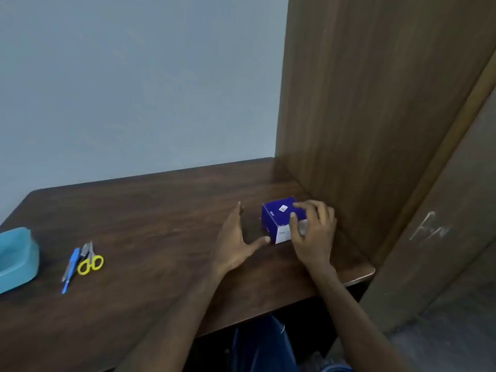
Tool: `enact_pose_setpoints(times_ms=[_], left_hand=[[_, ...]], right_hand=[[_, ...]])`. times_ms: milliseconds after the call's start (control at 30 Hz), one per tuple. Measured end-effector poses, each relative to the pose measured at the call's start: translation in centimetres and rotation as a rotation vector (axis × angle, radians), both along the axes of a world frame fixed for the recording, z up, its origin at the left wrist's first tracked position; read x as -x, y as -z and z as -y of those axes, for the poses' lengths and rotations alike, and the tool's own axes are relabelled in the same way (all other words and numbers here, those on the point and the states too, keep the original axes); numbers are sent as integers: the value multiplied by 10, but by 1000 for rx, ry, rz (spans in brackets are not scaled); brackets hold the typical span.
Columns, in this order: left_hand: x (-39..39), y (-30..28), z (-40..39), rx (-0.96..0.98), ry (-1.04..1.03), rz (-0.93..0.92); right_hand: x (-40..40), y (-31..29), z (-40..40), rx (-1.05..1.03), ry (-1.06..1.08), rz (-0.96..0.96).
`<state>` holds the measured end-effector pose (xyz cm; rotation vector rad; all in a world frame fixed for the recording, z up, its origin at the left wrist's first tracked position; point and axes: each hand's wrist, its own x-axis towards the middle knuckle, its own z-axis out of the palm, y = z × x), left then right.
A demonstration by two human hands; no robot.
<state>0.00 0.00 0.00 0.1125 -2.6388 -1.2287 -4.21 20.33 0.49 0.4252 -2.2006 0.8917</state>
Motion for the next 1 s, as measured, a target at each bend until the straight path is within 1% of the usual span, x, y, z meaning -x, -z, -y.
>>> enact_pose_setpoints(times_ms=[100,167,267,367,467,700,833,867,933,1000], left_hand=[[19,-2,-18,-84,63,92],[29,2,-25,-132,105,100],[37,10,-30,-112,123,67],[39,14,-30,-86,117,31],[38,17,-28,-84,129,-5],[38,18,-27,-33,115,-41],[38,18,-30,-36,115,-67],[38,17,-30,-33,116,-69],[37,17,-29,-45,112,-58],[37,17,-29,-55,107,-68]], right_hand=[[12,7,-17,228,66,214],[19,13,-21,304,18,323],[28,17,-24,317,-68,472],[32,24,-27,278,-103,557],[32,26,-27,271,-129,550],[34,25,-29,432,-165,486],[27,20,-30,472,-169,392],[25,19,-31,488,-210,379],[21,18,-31,582,-366,393],[20,18,-30,680,-524,479]])
